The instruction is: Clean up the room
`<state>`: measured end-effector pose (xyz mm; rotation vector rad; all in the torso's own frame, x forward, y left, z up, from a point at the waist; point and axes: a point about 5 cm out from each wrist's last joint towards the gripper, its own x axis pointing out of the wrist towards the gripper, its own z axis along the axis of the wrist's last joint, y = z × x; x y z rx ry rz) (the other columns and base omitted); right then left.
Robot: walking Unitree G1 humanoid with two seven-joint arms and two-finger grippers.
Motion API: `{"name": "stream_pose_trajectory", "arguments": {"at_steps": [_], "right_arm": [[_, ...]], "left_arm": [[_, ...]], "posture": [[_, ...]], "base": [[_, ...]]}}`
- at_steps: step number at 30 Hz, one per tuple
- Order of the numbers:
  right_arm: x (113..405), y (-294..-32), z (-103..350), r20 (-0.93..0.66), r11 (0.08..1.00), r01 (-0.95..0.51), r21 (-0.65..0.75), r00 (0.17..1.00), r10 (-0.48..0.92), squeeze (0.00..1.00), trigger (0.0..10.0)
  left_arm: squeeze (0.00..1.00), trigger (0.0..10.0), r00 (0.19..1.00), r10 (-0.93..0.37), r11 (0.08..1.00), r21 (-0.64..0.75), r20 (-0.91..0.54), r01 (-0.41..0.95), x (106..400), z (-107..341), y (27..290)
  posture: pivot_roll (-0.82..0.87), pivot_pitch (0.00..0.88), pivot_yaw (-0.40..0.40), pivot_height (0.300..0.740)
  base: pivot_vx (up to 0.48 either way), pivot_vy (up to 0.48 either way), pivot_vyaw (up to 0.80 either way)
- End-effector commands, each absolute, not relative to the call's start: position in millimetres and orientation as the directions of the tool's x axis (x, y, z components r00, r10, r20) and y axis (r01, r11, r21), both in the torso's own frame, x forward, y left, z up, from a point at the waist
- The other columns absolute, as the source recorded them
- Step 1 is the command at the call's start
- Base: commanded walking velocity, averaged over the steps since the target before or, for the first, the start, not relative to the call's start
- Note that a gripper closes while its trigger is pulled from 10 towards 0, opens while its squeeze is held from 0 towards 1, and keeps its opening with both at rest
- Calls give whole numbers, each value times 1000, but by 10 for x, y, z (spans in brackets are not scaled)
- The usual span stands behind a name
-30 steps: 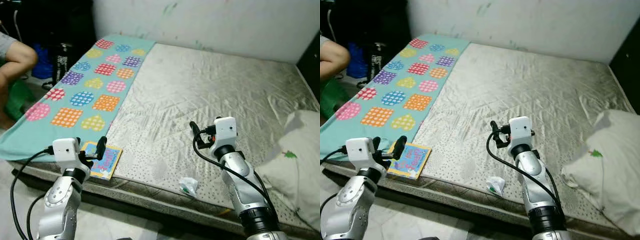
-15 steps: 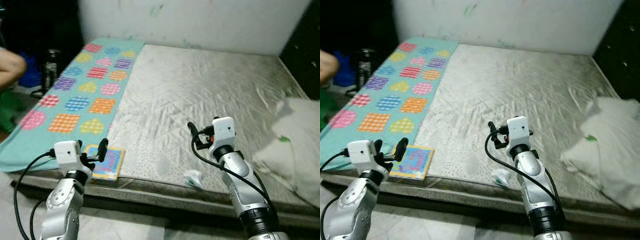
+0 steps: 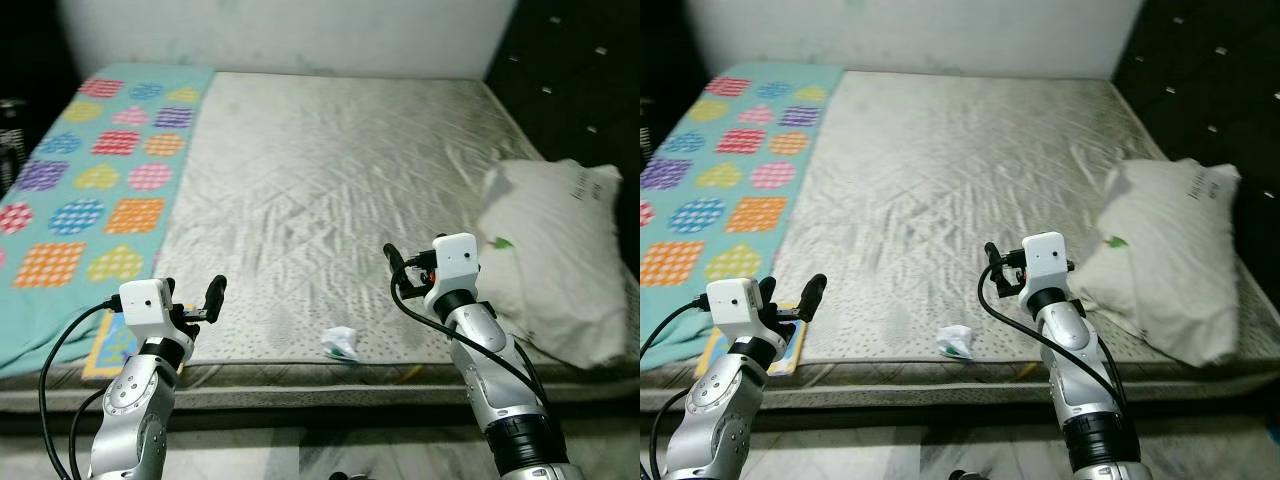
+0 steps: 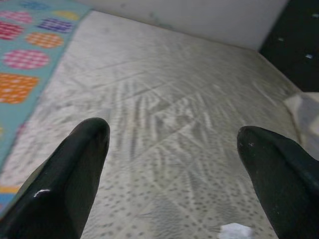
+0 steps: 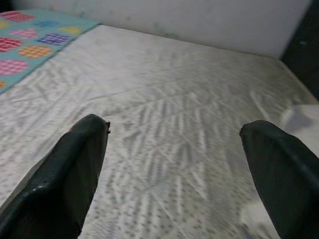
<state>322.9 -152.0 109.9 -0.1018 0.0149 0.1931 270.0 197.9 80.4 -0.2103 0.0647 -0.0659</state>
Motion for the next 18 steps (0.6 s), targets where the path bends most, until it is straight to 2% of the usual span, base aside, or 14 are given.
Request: {"name": "stream_pose_trajectory", "arguments": {"at_steps": [1,11,18], "right_arm": [[3228,-1551,1091,-28,979,-182,-92,983,181,0,10000],[3219,-1535,1070,-38,969,-231,-86,973,229,0,10000],[3169,-1494,1044,-45,960,-266,-88,964,263,0,10000]], "left_arm": [[0,10000,995,-80,977,-201,-67,66,2690,792,1986],[0,10000,995,-75,979,-193,-65,61,2681,791,1983],[0,10000,997,-41,983,-181,-59,29,2674,816,2022]], "posture": [[66,71,-31,740],[74,66,-36,740],[76,96,-33,740]], "base": [[0,0,-500],[0,0,0],[0,0,0]]}}
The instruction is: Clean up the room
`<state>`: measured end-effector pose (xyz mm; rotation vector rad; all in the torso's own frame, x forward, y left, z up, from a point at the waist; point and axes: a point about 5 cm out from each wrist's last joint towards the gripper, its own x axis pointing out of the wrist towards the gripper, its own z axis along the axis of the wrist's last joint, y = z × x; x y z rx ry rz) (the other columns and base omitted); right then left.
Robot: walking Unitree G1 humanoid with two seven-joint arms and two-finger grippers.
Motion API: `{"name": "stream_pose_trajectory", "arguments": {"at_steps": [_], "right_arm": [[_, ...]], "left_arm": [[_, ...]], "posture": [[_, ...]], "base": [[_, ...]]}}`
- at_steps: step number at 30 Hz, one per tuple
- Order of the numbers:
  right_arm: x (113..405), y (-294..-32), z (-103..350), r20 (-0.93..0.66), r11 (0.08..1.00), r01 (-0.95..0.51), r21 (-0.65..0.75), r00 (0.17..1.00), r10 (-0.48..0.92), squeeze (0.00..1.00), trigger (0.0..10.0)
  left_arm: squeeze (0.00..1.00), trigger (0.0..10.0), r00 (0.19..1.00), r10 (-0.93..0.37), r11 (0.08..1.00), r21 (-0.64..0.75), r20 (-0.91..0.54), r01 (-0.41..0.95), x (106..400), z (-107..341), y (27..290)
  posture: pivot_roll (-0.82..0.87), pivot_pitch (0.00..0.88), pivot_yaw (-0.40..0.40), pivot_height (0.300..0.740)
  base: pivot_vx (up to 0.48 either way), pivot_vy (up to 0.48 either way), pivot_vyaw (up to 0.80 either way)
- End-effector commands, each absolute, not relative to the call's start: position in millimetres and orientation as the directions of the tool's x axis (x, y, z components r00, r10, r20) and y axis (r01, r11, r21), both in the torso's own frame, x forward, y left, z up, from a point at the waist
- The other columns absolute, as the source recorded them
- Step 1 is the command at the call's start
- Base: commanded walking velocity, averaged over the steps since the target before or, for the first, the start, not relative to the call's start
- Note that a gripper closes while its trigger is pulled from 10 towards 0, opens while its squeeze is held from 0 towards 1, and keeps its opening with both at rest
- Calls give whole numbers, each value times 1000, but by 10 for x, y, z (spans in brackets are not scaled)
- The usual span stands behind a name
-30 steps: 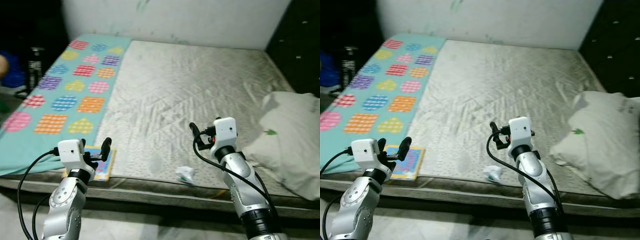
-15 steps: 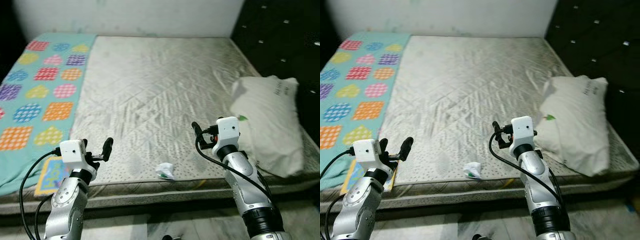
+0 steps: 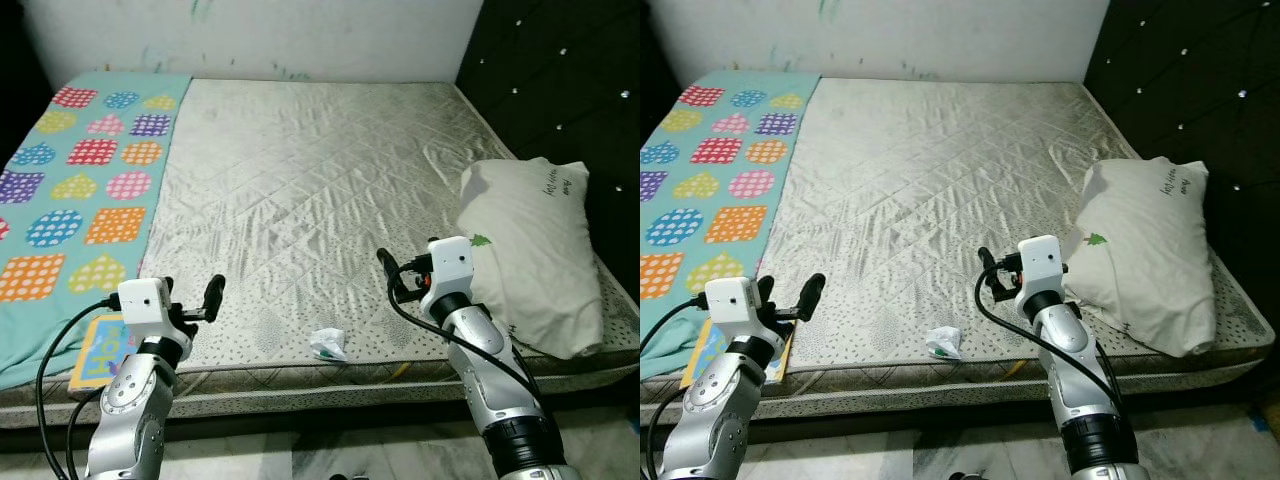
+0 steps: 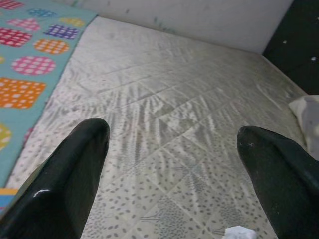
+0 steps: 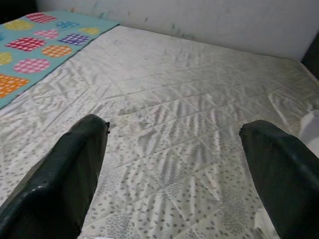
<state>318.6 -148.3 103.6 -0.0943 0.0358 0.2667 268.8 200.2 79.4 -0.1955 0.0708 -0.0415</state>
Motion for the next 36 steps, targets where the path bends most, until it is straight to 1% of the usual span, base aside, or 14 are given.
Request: {"name": "stream_pose_trajectory", "arguments": {"at_steps": [1,3,9,14,16,20,23,26,29,36], "right_arm": [[3155,-1498,1035,-48,959,-268,-86,963,265,0,10000],[3148,-1496,1035,-49,958,-272,-86,962,269,0,10000],[3136,-1485,1040,-50,955,-284,-82,958,281,0,10000],[3123,-1445,1043,-48,946,-313,-80,950,310,0,10000],[3120,-1436,1037,-55,944,-320,-80,947,316,0,10000],[3118,-1436,1041,-54,944,-321,-80,947,318,0,10000],[3116,-1440,1044,-56,943,-323,-82,946,319,0,10000],[3116,-1442,1046,-56,942,-324,-83,946,320,0,10000],[3117,-1440,1049,-57,941,-326,-85,945,322,0,10000],[3125,-1441,1057,-55,940,-329,-89,944,325,0,10000]], "left_arm": [[0,10000,998,-31,982,-188,-63,19,2666,814,2034],[0,10000,998,-27,981,-193,-65,14,2663,816,2040],[0,10000,997,-25,980,-198,-67,11,2653,815,2046],[0,10000,997,-14,980,-201,-73,-1,2640,814,2055],[0,10000,997,-10,979,-203,-77,-6,2636,812,2060],[0,10000,997,-8,979,-205,-78,-8,2634,811,2062],[0,10000,997,-5,977,-212,-81,-12,2633,808,2060],[0,10000,997,-5,977,-215,-82,-13,2633,808,2058],[0,10000,996,-2,975,-220,-84,-17,2635,808,2059],[0,10000,997,7,972,-234,-80,-25,2642,815,2065]], "posture": [[77,104,-33,740],[76,110,-32,740],[76,121,-31,712],[78,130,-31,712],[78,136,-31,697],[77,138,-32,682],[73,145,-33,652],[73,145,-33,642],[72,147,-34,618],[70,147,-38,618]], "base": [[0,0,0],[0,0,0],[0,0,0],[0,0,0],[0,0,0],[0,0,0],[0,0,0],[0,0,0],[0,0,0],[0,0,0]]}}
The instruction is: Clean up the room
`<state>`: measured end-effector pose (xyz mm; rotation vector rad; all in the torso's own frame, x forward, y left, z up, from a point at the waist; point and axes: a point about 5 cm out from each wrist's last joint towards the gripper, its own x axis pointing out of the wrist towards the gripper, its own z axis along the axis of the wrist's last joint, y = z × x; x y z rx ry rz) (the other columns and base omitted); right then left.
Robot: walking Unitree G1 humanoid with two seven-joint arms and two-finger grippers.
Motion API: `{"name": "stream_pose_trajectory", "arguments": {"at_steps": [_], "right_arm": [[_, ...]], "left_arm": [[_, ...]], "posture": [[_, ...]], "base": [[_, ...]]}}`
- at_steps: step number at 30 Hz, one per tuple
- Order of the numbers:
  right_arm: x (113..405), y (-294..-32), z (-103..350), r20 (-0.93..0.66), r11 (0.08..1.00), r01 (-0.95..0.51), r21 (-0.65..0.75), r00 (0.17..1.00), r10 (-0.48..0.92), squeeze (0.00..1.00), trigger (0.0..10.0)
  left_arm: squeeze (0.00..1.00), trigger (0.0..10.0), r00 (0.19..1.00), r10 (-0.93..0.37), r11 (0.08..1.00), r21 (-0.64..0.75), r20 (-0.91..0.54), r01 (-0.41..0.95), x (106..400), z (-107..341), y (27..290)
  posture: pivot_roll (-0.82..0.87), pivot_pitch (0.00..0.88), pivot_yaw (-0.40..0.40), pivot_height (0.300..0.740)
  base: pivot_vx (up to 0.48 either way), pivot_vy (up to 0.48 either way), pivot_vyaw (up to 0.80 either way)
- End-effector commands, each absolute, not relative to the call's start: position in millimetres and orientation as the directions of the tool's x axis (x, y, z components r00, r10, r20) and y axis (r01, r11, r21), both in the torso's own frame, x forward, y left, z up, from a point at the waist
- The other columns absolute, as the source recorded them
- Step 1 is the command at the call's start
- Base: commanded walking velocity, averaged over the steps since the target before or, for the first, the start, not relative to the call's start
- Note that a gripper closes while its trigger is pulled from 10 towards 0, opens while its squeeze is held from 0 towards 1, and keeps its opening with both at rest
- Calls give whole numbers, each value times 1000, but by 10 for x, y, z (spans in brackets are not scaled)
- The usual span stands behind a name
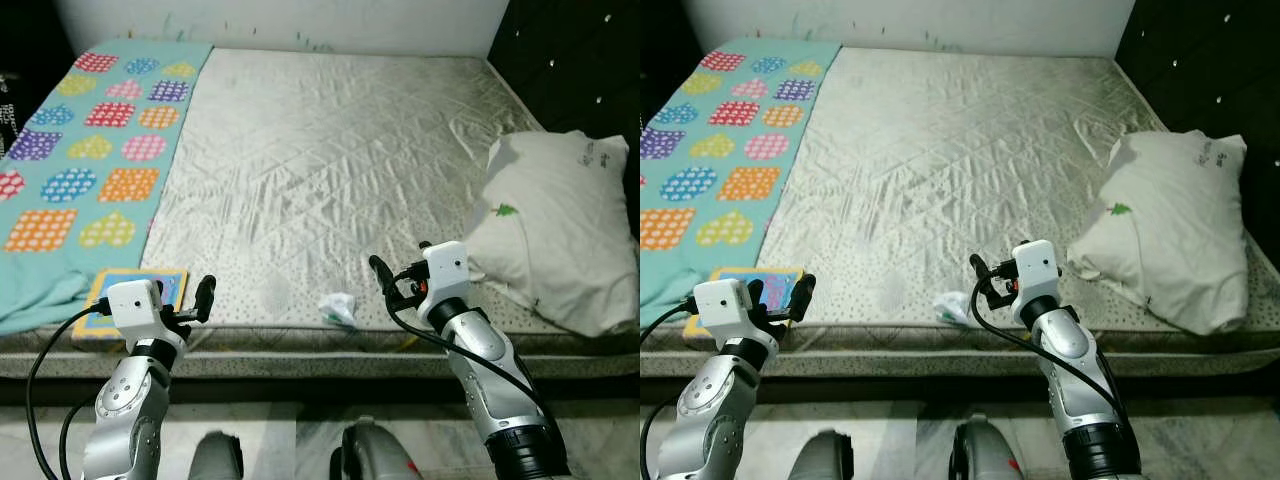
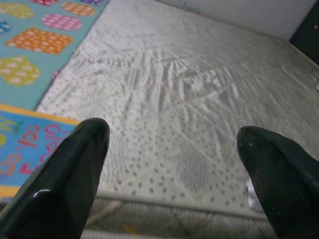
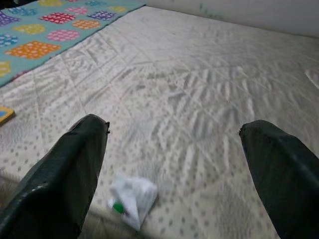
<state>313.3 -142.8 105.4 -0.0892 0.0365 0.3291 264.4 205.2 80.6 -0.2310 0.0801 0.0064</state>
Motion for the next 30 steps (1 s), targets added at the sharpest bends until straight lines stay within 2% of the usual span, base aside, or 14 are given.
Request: {"name": "stream_pose_trajectory", "arguments": {"at_steps": [1,8,13,23,30], "right_arm": [[3125,-1440,1058,-55,940,-330,-89,944,326,0,10000],[3118,-1419,1059,-54,934,-345,-98,939,341,0,10000],[3114,-1412,1055,-55,930,-353,-99,935,349,0,10000],[3104,-1383,1042,-65,917,-379,-124,925,373,0,10000],[3056,-1285,1041,-60,876,-447,-184,894,443,0,10000]], "left_arm": [[0,10000,997,6,972,-235,-78,-25,2643,818,2065],[0,10000,997,3,970,-241,-72,-20,2647,827,2063],[0,10000,997,0,970,-243,-72,-18,2645,826,2059],[0,10000,998,-13,968,-252,-60,-2,2636,832,2042],[0,10000,997,-24,968,-253,-69,6,2631,817,2029]], "posture": [[70,147,-38,618],[68,146,-38,618],[68,144,-37,587],[70,137,-39,587],[70,132,-40,587]], "base": [[0,0,0],[0,0,0],[0,0,0],[0,0,0],[262,0,0]]}}
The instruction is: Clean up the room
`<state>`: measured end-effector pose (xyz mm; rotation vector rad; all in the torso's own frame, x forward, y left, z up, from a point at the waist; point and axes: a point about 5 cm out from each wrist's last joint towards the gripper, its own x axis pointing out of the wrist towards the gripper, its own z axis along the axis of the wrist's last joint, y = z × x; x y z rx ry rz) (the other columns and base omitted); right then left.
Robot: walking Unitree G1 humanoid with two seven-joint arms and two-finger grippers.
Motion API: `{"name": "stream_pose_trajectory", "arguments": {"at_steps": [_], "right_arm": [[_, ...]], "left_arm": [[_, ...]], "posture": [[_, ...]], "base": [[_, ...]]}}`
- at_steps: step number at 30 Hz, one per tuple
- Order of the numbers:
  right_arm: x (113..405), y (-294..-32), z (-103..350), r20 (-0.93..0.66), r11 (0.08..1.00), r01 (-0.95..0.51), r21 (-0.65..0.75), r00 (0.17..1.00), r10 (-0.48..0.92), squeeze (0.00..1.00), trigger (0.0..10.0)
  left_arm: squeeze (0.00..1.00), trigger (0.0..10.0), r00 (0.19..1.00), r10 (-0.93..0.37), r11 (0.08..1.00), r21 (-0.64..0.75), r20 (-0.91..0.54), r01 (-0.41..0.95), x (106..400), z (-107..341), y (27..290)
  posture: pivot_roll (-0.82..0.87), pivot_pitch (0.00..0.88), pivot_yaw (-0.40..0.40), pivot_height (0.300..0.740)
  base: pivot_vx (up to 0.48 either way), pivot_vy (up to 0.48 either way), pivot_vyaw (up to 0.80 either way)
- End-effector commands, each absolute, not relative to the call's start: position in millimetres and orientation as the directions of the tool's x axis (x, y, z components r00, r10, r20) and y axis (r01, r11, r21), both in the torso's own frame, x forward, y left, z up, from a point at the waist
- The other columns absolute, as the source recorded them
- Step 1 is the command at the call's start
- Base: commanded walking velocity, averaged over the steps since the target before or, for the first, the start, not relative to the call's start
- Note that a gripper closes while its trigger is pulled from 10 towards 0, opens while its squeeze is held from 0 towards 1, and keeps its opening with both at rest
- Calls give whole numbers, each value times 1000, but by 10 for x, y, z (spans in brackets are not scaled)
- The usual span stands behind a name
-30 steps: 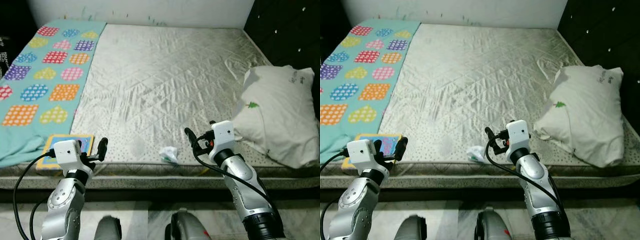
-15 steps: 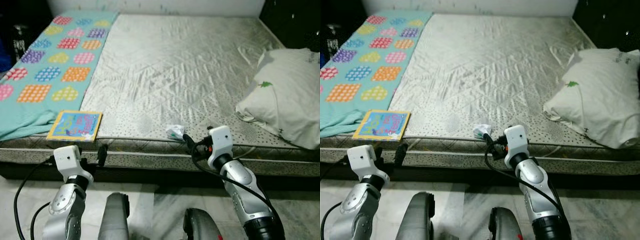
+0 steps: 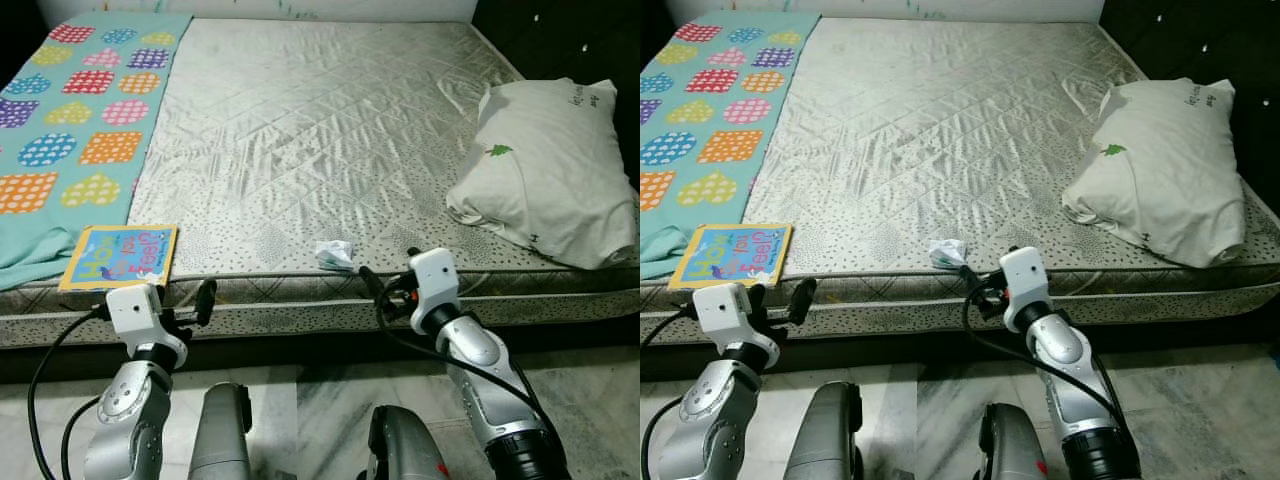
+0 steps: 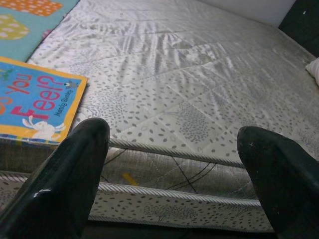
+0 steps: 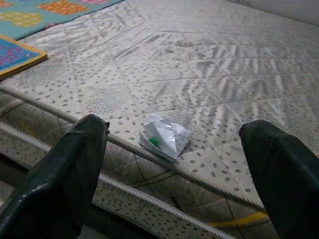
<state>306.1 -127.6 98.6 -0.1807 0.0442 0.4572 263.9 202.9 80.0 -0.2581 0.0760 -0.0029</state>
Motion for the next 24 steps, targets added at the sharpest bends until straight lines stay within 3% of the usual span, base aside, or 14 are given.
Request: {"name": "stream_pose_trajectory", "arguments": {"at_steps": [1,24], "right_arm": [[3056,-1286,1040,-61,876,-446,-183,895,443,0,10000],[3068,-1291,1024,-69,877,-448,-174,894,443,0,10000]], "left_arm": [[0,10000,997,-25,968,-253,-69,7,2630,816,2028],[0,10000,997,-22,965,-264,-79,0,2641,803,2034]], "posture": [[70,130,-40,587],[67,140,-39,587]], "base": [[281,0,0],[317,0,0]]}}
